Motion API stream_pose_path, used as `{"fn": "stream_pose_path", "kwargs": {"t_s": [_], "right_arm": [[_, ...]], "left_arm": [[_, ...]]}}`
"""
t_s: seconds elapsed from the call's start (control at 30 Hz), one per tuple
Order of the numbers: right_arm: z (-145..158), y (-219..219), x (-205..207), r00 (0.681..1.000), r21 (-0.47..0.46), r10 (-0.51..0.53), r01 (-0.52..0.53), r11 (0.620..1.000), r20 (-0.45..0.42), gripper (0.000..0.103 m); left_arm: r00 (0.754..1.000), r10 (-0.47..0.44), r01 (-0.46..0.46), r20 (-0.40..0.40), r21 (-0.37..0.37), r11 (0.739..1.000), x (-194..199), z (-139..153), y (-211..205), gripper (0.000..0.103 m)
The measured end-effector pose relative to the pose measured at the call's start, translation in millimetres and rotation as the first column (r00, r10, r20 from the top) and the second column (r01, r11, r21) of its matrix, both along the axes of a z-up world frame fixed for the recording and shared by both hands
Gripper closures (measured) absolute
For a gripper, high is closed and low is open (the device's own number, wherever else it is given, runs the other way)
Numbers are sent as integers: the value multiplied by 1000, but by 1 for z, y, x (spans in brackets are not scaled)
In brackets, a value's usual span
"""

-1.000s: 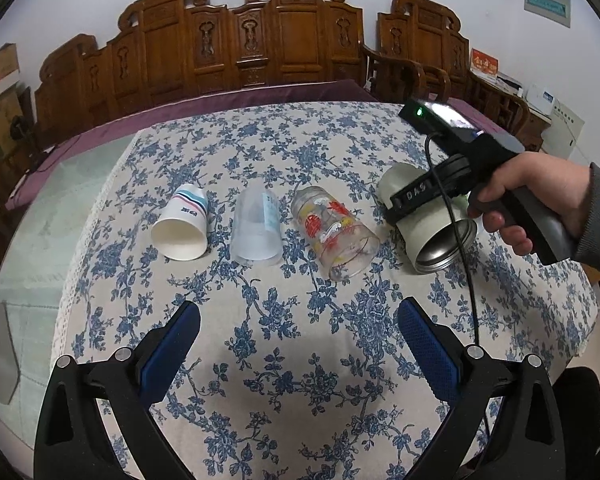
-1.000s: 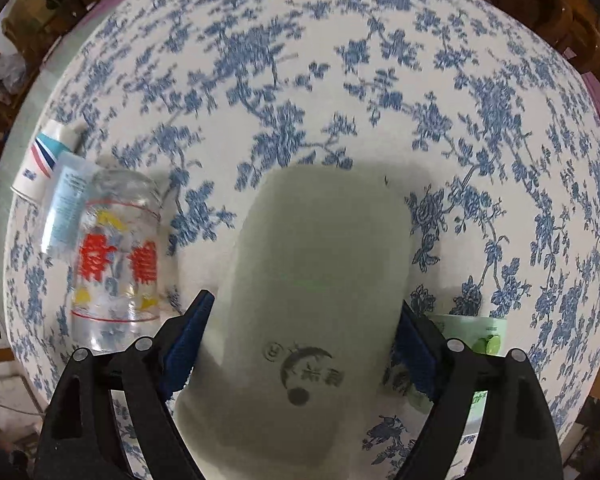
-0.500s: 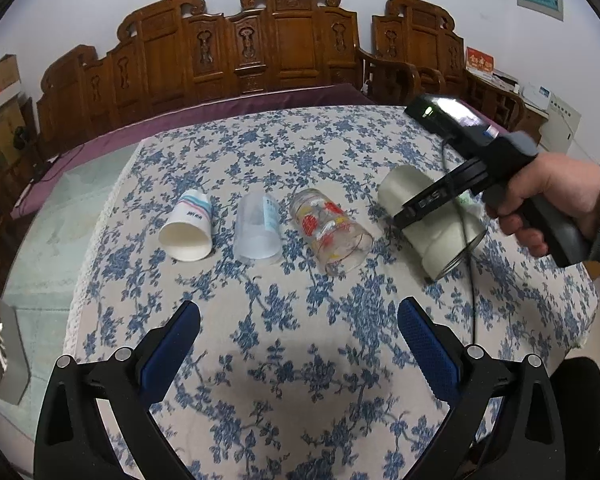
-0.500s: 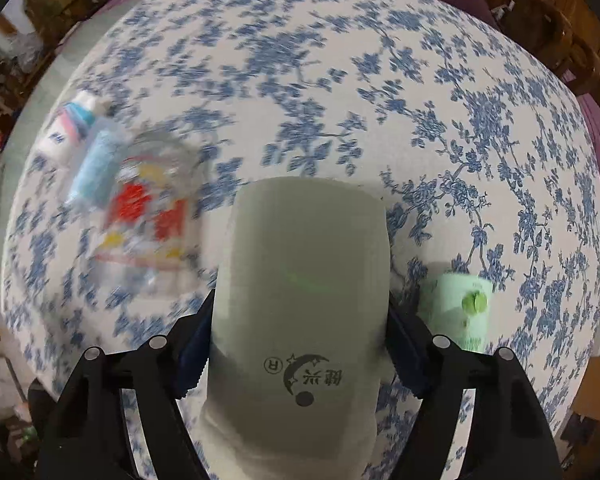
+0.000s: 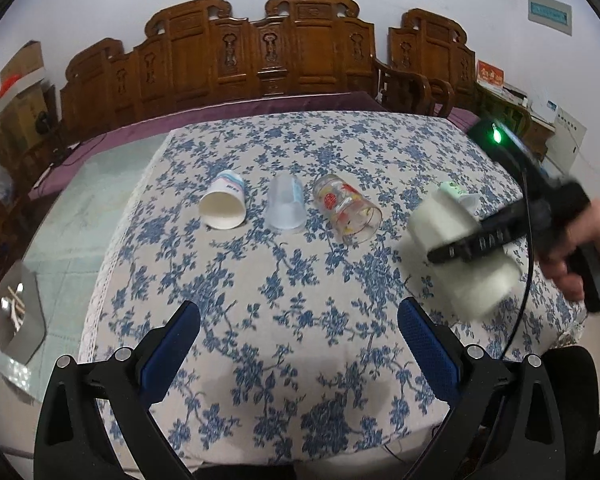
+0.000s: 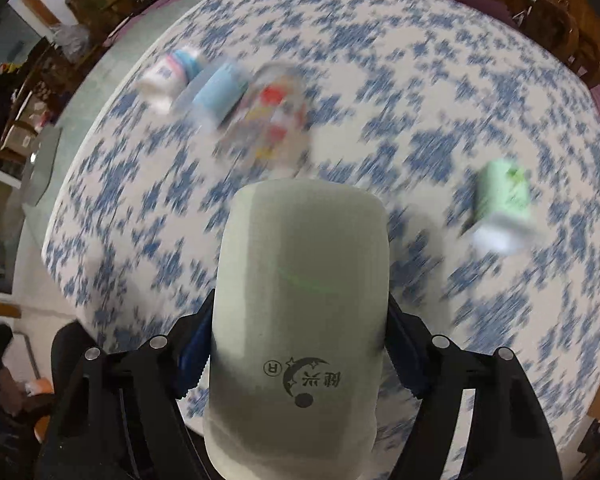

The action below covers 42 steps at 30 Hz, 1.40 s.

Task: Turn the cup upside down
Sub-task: 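Grasp the cream cup body with the left gripper and lift it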

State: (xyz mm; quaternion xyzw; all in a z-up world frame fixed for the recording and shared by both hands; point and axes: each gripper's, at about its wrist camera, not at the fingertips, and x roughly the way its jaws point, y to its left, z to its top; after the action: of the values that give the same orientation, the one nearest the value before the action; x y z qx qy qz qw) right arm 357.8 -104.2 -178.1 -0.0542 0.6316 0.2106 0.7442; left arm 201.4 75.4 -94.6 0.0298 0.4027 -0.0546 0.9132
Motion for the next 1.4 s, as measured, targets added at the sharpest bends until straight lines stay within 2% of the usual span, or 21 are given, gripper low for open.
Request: {"fn": "stream_pose_path", "kwargs": {"t_s": [0.23,0.5,0.6,0.67,0.77,0.93,1.13,1.23,1.4], "right_arm": [[-33,17,-23,998,1,-15,15,1000,-53,26],[-35,22,-24,1000,0,-27,27,1000,-9,25],[-26,17,-30,998,39,-45,43,998,46,25],[-12,10,-37,992,87,-52,43,995,113,25],[14,-9,-54,966,152,-81,44,987,245,24],[39,-46,-86,916,153,-111,55,987,386,19],[53,-87,-122,873,143,-135,76,987,469,3],[57,-102,-136,862,162,-155,86,983,483,3],[62,-120,-158,837,191,-182,94,977,516,3]], "left_arm": [[1000,28,-28,-7,-8,1000,-7,-7,13,8],[999,41,-41,-8,-3,999,-7,-9,19,8],[999,45,-45,-6,5,999,-7,-10,19,8],[999,45,-45,-7,7,999,-7,-11,17,8],[999,35,-35,-4,9,999,-10,-10,12,8],[1000,5,-5,20,43,999,-16,-4,-9,8],[1000,-19,20,-16,25,999,-11,-5,-45,8],[999,-41,42,-32,52,998,-3,-4,-67,8],[994,-64,65,-85,19,998,21,1,-97,8]]}}
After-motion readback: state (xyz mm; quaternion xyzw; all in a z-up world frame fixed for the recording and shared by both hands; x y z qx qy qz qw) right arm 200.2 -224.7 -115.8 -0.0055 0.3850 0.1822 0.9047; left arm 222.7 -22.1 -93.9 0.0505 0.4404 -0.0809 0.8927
